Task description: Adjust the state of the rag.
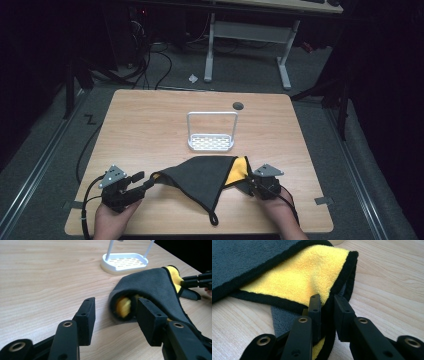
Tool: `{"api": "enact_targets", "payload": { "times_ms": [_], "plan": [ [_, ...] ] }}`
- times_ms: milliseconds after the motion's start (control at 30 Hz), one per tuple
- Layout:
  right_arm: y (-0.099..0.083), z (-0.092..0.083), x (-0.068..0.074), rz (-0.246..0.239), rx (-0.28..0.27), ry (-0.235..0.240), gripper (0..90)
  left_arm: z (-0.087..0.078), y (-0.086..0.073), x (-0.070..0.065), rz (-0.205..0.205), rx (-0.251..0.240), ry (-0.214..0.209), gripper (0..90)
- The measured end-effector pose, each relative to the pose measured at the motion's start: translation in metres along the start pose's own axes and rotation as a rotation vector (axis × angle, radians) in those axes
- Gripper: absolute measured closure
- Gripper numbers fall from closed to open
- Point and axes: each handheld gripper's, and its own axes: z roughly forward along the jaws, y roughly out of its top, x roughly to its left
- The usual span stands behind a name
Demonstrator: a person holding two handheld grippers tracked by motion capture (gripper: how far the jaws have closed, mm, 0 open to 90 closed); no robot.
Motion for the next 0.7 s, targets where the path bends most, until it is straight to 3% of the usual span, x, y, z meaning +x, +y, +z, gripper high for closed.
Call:
{"api": "enact_targets", "payload": {
  "times_ms": [233, 367, 400, 467, 533, 600, 700],
  "plan": [
    [0.001, 0.001, 0.003, -0.008, -0.002, 0.008, 77.3, 0.018, 0.003, -0.025, 0.075, 0.027, -0.066, 49.2],
    [0.001, 0.002, 0.005, -0.013, -0.002, 0.011, 77.1, 0.042, 0.003, -0.049, 0.126, 0.069, -0.136, 47.1],
    [0.001, 0.002, 0.005, -0.01, -0.003, 0.012, 77.1, 0.049, 0.003, -0.058, 0.16, 0.09, -0.148, 46.6],
    [0.001, 0.002, 0.005, -0.01, -0.003, 0.013, 77.1, 0.057, 0.002, -0.071, 0.207, 0.089, -0.168, 46.5],
    [0.001, 0.002, 0.005, -0.009, -0.003, 0.015, 77.0, 0.065, 0.002, -0.084, 0.227, 0.103, -0.201, 46.2],
    [0.001, 0.002, 0.005, -0.013, -0.003, 0.016, 76.9, 0.074, -0.002, -0.093, 0.228, 0.128, -0.236, 46.2],
    [0.001, 0.002, 0.006, -0.012, -0.004, 0.018, 76.9, 0.091, -0.011, -0.104, 0.271, 0.194, -0.24, 45.2]
  ]
}}
